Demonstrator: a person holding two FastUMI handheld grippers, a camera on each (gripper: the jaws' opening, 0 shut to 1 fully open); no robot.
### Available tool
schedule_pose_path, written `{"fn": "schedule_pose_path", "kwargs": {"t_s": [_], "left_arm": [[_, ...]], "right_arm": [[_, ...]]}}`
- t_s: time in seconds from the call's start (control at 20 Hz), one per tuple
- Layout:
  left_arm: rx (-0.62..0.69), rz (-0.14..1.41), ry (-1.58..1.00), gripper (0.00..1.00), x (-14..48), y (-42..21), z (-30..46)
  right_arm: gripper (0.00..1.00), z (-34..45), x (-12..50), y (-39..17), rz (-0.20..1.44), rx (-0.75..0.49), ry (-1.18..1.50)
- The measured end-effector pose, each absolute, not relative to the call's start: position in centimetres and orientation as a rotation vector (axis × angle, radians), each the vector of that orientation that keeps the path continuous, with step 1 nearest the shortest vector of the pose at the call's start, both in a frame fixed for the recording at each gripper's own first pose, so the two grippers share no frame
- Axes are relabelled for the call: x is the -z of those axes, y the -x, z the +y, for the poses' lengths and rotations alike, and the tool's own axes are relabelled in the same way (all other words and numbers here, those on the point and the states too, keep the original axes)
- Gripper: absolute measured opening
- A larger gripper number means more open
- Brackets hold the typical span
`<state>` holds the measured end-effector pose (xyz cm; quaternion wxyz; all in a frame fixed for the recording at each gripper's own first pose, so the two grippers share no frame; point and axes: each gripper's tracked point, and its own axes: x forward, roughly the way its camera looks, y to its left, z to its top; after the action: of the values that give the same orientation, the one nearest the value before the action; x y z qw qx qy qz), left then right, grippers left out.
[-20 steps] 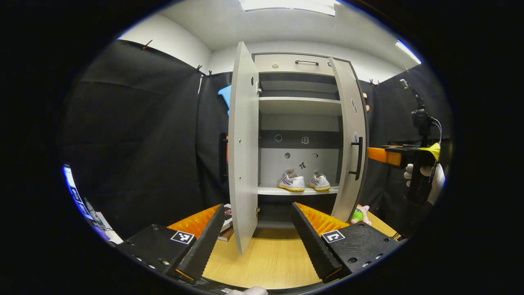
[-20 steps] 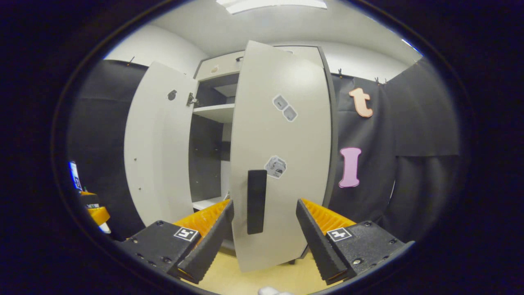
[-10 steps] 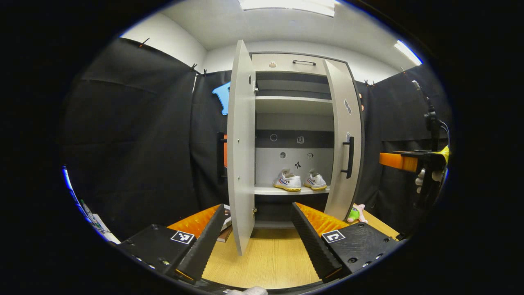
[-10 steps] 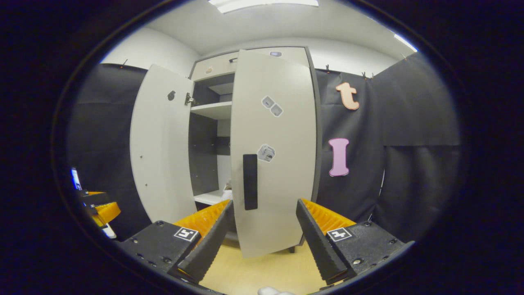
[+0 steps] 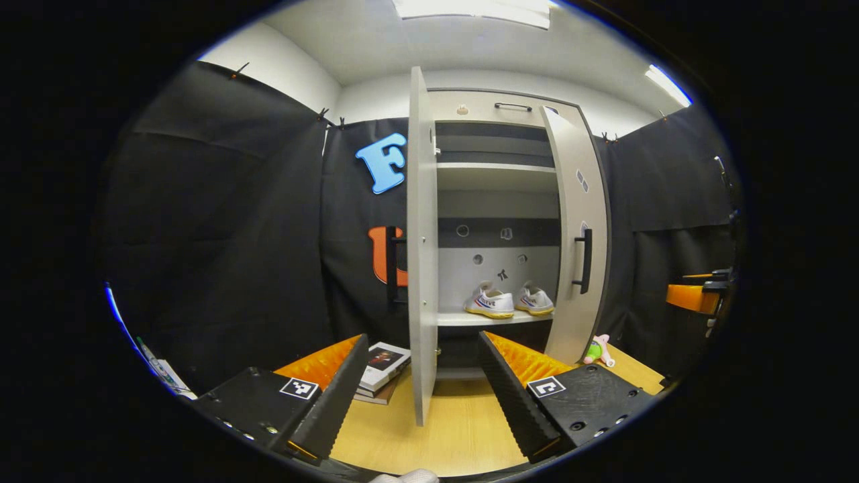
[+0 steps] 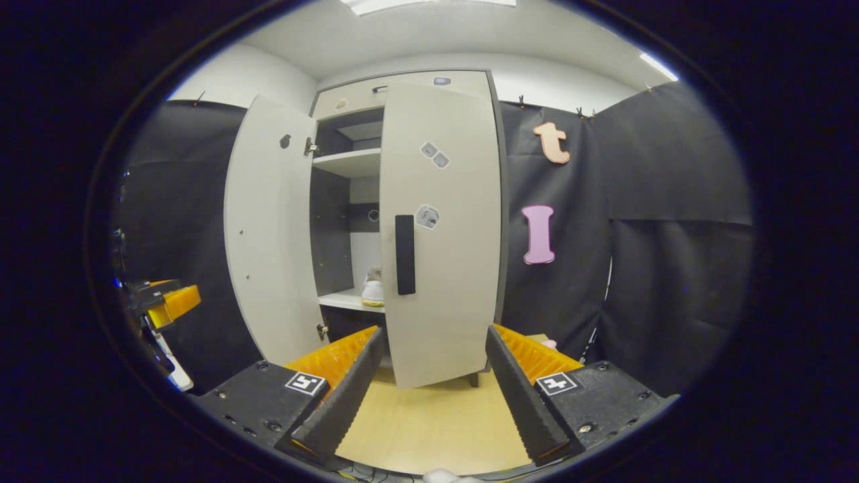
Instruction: Grab one shoe with the right hand and put it into the shoe cabinet, grab the other shoe with the left hand and put it into the shoe cabinet; then close the right door with the right hand and the left door with the left hand.
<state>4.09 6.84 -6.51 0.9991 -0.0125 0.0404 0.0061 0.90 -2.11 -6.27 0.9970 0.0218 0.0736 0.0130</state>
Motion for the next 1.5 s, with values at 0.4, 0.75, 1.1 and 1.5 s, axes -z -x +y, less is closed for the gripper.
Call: {"fn": "schedule_pose_path", "kwargs": {"t_s": [0.4, 0.75, 1.1, 1.5], "left_arm": [[-0.160, 0.021, -0.009, 0.96, 5.0, -10.3, 15.6], [-0.195, 0.016, 0.000, 0.97, 5.9, -17.3, 17.9], [-0.174, 0.013, -0.029, 0.93, 6.1, -19.6, 17.0], [-0.139, 0.013, -0.020, 0.90, 6.1, -19.3, 13.7]], "right_arm": [[0.99, -0.5, 6.4, 1.1, 0.151, -0.027, -0.024], [0.99, -0.6, 7.1, 2.5, 0.169, -0.013, -0.024], [0.99, -1.7, 7.0, 2.7, 0.171, 0.009, -0.028], [0.99, -2.0, 7.2, 2.1, 0.176, -0.017, -0.032]]}}
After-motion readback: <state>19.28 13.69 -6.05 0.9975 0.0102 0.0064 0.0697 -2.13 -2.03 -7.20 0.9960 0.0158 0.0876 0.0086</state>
